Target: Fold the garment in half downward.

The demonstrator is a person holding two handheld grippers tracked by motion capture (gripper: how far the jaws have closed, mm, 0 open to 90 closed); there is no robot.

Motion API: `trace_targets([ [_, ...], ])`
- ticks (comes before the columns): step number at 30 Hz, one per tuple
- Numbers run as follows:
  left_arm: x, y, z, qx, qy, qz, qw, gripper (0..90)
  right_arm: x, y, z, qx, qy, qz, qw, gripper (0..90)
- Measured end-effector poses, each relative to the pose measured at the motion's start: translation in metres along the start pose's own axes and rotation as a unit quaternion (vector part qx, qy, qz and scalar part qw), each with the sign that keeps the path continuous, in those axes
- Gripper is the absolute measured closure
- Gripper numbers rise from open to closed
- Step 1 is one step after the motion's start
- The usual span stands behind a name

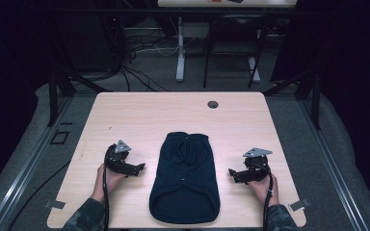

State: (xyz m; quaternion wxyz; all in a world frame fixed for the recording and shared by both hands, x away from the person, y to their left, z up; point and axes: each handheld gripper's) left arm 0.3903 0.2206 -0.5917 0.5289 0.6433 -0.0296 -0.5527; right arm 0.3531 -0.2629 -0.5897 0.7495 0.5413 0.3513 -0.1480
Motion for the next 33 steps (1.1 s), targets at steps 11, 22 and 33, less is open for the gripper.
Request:
trace_targets([
  [11, 0.0001, 0.0001, 0.0002, -0.001, 0.001, 0.0, 1.0, 0.0, 0.0003, -0.0001, -0.0006, 0.001, -0.002, 0.003, 1.0, 0.0],
  [22, 0.0002, 0.0001, 0.0003, -0.001, 0.001, 0.001, 1.0, 0.0, 0.0002, 0.0001, -0.0012, 0.004, -0.004, 0.002, 1.0, 0.0],
  [33, 0.0002, 0.0001, 0.0003, 0.0, 0.001, 0.0, 1.0, 0.1, 0.0002, 0.0, -0.0014, 0.004, -0.004, 0.003, 1.0, 0.0],
])
Point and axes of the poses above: each handheld gripper's, and its own axes: x roughly forward along the jaws, y roughly out of its top, z roughly to its right, and after that the axes turned 14 degrees about -y, right-handed
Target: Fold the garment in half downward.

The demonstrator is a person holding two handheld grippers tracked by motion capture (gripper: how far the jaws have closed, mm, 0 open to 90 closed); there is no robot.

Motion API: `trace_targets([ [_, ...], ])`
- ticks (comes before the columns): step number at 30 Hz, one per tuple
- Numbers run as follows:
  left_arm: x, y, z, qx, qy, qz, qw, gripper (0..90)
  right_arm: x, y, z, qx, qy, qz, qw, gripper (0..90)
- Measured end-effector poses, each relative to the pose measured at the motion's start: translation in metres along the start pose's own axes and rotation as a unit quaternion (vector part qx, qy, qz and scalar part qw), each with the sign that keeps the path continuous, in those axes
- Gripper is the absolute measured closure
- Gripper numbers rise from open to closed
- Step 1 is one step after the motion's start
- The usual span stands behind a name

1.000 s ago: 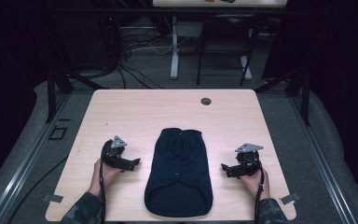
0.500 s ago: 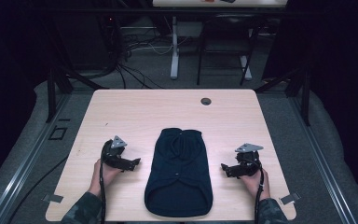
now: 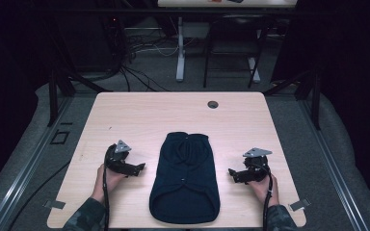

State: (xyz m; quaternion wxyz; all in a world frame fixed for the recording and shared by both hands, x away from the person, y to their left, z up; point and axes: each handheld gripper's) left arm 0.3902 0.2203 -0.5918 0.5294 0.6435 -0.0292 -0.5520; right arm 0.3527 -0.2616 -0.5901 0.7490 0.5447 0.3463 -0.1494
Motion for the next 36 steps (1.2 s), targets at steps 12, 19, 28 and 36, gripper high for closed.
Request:
trace_targets([
  [12, -0.003, 0.018, -0.001, -0.014, -0.023, 0.018, 0.9995, 2.3, 0.002, 0.013, 0.002, 0.008, 0.02, -0.031, 0.9993, 0.0],
  [19, -0.001, 0.051, 0.004, 0.0, -0.034, 0.029, 0.999, 4.4, -0.007, 0.049, -0.006, 0.016, 0.049, -0.019, 0.9985, 1.4],
  [28, 0.022, 0.092, 0.002, 0.007, -0.051, 0.013, 0.9986, 7.4, 0.005, 0.093, -0.019, -0.003, 0.065, -0.017, 0.9977, 7.7],
  [36, 0.054, 0.12, 0.004, -0.003, -0.058, -0.004, 0.9983, 9.1, 0.032, 0.127, -0.037, -0.006, 0.074, -0.028, 0.9968, 16.7],
])
Point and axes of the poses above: each handheld gripper's, and its own axes: x roughly forward along the jaws, y roughly out of its top, z roughly to its right, and after that the axes turned 14 degrees about -y, right-handed
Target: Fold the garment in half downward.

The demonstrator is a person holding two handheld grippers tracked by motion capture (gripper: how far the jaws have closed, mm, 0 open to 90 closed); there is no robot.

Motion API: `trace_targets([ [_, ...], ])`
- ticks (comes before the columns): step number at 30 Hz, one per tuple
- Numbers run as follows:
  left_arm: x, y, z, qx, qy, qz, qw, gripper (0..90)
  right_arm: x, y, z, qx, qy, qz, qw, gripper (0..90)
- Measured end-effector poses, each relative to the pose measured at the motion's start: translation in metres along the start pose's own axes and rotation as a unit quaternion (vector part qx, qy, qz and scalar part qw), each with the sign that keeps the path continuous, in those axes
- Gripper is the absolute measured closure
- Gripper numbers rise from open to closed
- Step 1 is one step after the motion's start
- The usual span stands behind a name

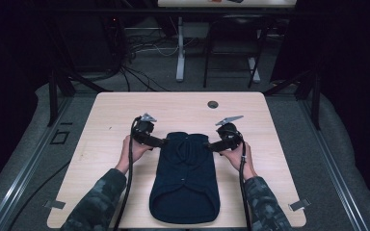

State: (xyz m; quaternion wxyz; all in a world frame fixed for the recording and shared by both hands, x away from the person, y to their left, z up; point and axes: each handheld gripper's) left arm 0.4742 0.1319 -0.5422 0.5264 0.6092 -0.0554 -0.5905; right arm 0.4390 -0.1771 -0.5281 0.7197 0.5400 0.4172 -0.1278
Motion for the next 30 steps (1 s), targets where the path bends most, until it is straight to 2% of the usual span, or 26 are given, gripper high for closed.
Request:
trace_targets([
  [4, 0.016, 0.008, -0.001, -0.002, 0.003, -0.017, 0.9999, 10.9, 0.017, 0.013, -0.005, 0.004, -0.008, -0.006, 0.9999, 21.5],
  [5, 0.021, 0.009, -0.004, -0.008, -0.001, -0.021, 0.9997, 11.9, 0.031, 0.018, -0.006, 0.006, -0.02, -0.026, 0.9995, 26.2],
  [8, 0.032, 0.008, -0.011, -0.027, 0.003, -0.028, 0.9992, 14.5, 0.039, 0.02, -0.005, 0.003, -0.021, -0.04, 0.999, 28.0],
  [9, 0.035, 0.008, -0.013, -0.035, 0.001, -0.026, 0.999, 15.3, 0.047, 0.02, -0.006, 0.016, -0.024, -0.042, 0.9987, 33.0],
  [11, 0.037, 0.007, -0.014, -0.037, 0.003, -0.028, 0.9989, 16.6, 0.049, 0.02, -0.005, 0.016, -0.024, -0.044, 0.9986, 34.0],
  [15, 0.043, 0.008, -0.012, -0.028, 0.01, -0.044, 0.9986, 27.1, 0.056, 0.021, -0.006, 0.018, -0.019, -0.055, 0.9981, 42.5],
  [20, 0.047, 0.008, -0.006, -0.012, 0.005, -0.051, 0.9986, 42.1, 0.06, 0.022, -0.012, 0.002, -0.02, -0.062, 0.9979, 53.7],
  [23, 0.048, 0.008, -0.002, -0.001, 0.006, -0.056, 0.9984, 52.8, 0.061, 0.02, -0.013, -0.001, -0.006, -0.059, 0.9982, 60.7],
  [24, 0.048, 0.008, 0.0, 0.006, 0.006, -0.059, 0.9982, 56.0, 0.061, 0.02, -0.012, -0.005, -0.003, -0.066, 0.9978, 62.3],
  [25, 0.048, 0.009, 0.001, 0.01, 0.005, -0.062, 0.998, 58.1, 0.061, 0.019, -0.013, 0.004, -0.003, -0.061, 0.9981, 64.4],
  [26, 0.049, 0.009, 0.002, 0.013, 0.007, -0.063, 0.9979, 60.2, 0.061, 0.02, -0.012, -0.003, 0.002, -0.067, 0.9978, 66.7],
  [28, 0.049, 0.009, 0.003, 0.014, 0.003, -0.065, 0.9978, 63.3, 0.061, 0.02, -0.013, 0.0, 0.003, -0.069, 0.9976, 68.9],
  [30, 0.049, 0.009, 0.003, 0.013, -0.002, -0.063, 0.9979, 67.8, 0.061, 0.022, -0.014, -0.01, 0.005, -0.075, 0.9971, 71.1],
])
Point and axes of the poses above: each handheld gripper's, and its own axes: x roughly forward along the jaws, y roughly out of its top, z roughly to its right, and after that the axes turned 14 degrees about -y, right-handed
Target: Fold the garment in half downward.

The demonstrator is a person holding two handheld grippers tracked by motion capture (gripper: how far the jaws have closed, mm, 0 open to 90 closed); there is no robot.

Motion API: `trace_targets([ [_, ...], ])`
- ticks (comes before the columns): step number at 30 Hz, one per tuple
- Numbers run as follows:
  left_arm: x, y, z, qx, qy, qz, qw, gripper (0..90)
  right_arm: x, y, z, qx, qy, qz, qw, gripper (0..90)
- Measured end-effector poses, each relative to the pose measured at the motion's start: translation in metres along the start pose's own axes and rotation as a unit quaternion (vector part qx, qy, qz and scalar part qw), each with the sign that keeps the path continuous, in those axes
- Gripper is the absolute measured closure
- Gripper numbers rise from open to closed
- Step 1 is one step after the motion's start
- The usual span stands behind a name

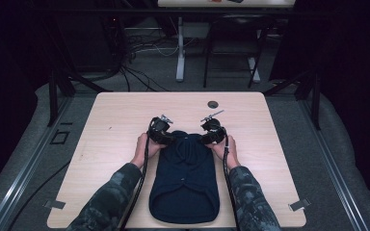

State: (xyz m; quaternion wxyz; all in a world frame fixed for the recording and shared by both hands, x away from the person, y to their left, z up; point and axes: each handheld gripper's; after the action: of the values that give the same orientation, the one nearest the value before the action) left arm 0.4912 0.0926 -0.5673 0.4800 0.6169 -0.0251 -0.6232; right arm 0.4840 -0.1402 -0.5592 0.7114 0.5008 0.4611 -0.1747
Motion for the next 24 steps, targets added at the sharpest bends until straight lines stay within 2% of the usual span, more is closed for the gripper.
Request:
trace_targets([
  [3, -0.001, 0.0, 0.002, 0.008, 0.001, -0.002, 1.0, 72.2, -0.001, 0.001, -0.004, -0.005, -0.012, 0.003, 0.9999, 73.3],
  [6, -0.003, 0.001, 0.004, 0.018, 0.005, -0.001, 0.9998, 73.8, -0.002, -0.001, -0.005, 0.002, -0.015, 0.019, 0.9997, 74.0],
  [10, -0.013, 0.003, 0.009, 0.026, 0.004, 0.022, 0.9994, 74.3, -0.011, -0.004, -0.001, 0.008, -0.01, 0.035, 0.9993, 74.1],
  [19, -0.044, 0.01, 0.027, 0.061, 0.001, 0.062, 0.9962, 74.3, -0.05, -0.003, -0.004, -0.012, -0.017, 0.088, 0.9959, 74.0],
  [24, -0.052, 0.011, 0.03, 0.066, -0.006, 0.071, 0.9952, 74.2, -0.067, -0.002, -0.007, -0.028, -0.023, 0.105, 0.9938, 74.0],
])
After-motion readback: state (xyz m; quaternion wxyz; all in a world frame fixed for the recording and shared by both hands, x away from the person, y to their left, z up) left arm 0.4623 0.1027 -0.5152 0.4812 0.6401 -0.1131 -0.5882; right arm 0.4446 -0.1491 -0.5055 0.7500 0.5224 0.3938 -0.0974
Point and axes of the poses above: each handheld gripper's, and its own axes: x roughly forward along the jaws, y roughly out of its top, z roughly to its right, and after that the axes turned 14 degrees about -y, right-handed
